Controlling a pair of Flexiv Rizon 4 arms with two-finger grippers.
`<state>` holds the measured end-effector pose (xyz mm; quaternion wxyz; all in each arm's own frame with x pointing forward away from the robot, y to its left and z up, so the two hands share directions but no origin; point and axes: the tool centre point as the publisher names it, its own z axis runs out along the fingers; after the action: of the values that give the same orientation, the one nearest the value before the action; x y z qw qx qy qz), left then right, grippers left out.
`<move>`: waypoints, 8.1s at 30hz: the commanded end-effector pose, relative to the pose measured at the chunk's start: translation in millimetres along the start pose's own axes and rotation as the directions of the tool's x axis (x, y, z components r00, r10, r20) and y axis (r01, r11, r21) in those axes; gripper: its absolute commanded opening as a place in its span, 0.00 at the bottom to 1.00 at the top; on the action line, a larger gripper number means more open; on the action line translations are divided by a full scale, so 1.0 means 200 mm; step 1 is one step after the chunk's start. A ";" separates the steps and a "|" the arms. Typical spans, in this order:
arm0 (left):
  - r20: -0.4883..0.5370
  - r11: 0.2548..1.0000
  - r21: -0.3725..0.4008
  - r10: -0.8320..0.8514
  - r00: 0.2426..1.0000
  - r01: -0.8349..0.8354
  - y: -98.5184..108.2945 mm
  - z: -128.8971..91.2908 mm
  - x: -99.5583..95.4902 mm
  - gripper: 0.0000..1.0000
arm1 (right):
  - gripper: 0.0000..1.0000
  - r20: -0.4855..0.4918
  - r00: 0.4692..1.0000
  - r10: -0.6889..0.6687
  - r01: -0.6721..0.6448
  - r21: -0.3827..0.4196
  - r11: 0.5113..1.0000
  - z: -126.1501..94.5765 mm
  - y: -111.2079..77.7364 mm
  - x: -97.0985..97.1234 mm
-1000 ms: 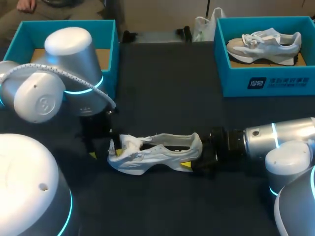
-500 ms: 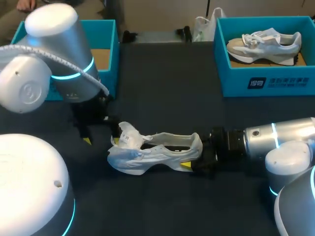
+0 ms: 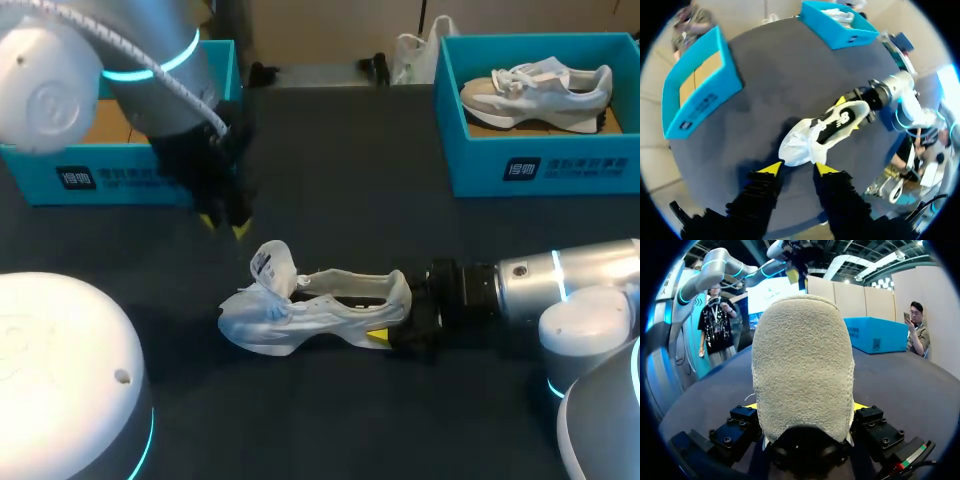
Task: Take the shoe out of the shoebox, open the shoe tongue, remove and reinsert the insole, then place the shoe into the shoebox
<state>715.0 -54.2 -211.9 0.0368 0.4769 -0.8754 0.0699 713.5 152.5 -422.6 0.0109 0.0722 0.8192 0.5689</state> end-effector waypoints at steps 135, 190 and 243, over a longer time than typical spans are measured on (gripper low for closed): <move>-0.277 0.438 -0.066 0.855 0.438 -0.897 -0.07 0.91 0.43 0.00 | 0.00 0.000 1.000 0.001 -0.001 0.006 1.000 0.00 0.01 0.00; -0.037 0.533 -0.024 0.845 0.534 -0.846 -0.28 0.98 0.29 0.00 | 0.00 0.000 1.000 0.001 -0.001 0.006 1.000 0.00 0.01 0.00; 0.049 0.573 0.275 0.794 0.606 -0.772 -0.38 0.70 0.56 0.00 | 0.00 0.000 1.000 0.001 -0.001 0.006 1.000 0.00 0.01 0.00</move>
<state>721.3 -198.5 -324.2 -0.0198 0.0356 -0.9749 0.2188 714.8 151.4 -422.6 0.0109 0.0721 0.8190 0.5692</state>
